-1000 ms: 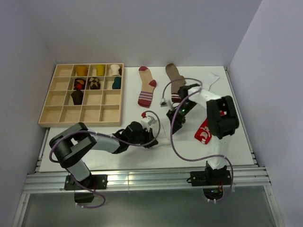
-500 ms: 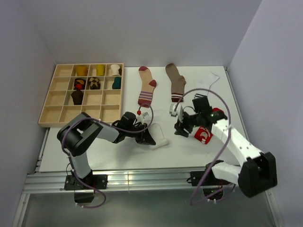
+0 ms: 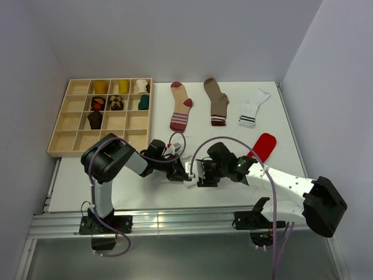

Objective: Roll the socks
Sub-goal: Roll the sock at the center of the board.

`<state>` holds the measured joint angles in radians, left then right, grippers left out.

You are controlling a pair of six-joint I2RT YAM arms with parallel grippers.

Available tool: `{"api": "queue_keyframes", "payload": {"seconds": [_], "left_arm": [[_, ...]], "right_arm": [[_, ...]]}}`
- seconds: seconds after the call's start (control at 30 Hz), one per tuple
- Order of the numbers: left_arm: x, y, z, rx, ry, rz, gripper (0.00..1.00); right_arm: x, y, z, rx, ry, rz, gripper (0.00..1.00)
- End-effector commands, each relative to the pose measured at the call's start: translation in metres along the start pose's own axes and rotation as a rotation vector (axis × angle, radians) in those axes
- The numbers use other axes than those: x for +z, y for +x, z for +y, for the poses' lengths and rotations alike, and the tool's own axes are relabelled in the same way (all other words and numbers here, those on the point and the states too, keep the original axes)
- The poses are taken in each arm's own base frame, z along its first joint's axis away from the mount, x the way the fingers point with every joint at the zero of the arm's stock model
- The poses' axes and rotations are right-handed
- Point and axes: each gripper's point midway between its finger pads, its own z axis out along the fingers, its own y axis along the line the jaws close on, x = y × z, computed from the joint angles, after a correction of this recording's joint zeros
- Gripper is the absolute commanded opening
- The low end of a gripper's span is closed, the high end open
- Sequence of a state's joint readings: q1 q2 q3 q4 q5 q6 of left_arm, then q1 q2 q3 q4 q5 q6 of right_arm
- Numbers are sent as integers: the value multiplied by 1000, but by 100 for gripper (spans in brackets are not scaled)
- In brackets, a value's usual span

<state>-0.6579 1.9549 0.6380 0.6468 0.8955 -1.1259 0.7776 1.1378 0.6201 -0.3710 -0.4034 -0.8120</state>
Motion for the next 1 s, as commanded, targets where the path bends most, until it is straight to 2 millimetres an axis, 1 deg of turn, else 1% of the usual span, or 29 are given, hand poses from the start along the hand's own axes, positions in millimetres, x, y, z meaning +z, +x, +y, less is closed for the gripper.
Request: {"api": "queue_keyframes", "payload": {"seconds": [0.0, 0.03, 0.07, 0.13, 0.2, 0.23, 0.27, 0.43, 0.53, 0.67, 0.73, 0.77, 0.8, 0.83, 0.87, 0.9, 0.93, 0.97], "left_arm": [[-4, -3, 1, -31, 15, -4, 0], [-4, -3, 2, -35, 10, -4, 0], [-4, -5, 1, -33, 15, -6, 0], [-4, -7, -1, -31, 23, -8, 0], [-4, -7, -2, -28, 25, -5, 0], [-4, -7, -1, -21, 20, -4, 0], [-5, -7, 0, -19, 15, -4, 0], [-5, -5, 0, -6, 18, 3, 0], [-6, -5, -3, 1, 30, 9, 0], [-7, -6, -12, 28, 50, 9, 0], [-8, -6, -14, 37, 46, 12, 0], [-8, -7, -13, 39, 36, 7, 2], [-8, -9, -12, 66, 28, -1, 4], [-9, -11, -14, 66, 8, -4, 9], [-9, -17, -12, 81, -19, -38, 11], [-11, -20, -11, 125, -41, -56, 15], [-14, -23, -15, 136, -69, -66, 20], [-15, -28, -18, 163, -83, -87, 23]], "right_arm": [[12, -3, -5, -75, 74, 19, 63], [18, -6, -1, -93, 70, 24, 61], [19, -5, -2, -98, 85, 43, 61], [28, -3, 5, -105, 59, 66, 60], [32, -2, 6, -105, 48, 78, 60], [35, -1, 5, -108, 48, 84, 59], [39, 4, 6, -106, 43, 106, 59], [49, 8, 0, -118, 45, 133, 59], [56, 13, 0, -116, 28, 165, 54], [62, 16, -5, -104, 37, 189, 42], [63, 19, -4, -107, 30, 197, 38], [64, 19, -4, -107, 22, 198, 31], [63, 19, -2, -108, 12, 199, 27], [61, 22, 5, -102, -28, 211, 24], [58, 20, 4, -95, -38, 211, 20], [54, 27, 11, -86, -76, 241, 19], [50, 28, 10, -68, -91, 245, 18], [46, 25, 8, -59, -97, 247, 18]]}}
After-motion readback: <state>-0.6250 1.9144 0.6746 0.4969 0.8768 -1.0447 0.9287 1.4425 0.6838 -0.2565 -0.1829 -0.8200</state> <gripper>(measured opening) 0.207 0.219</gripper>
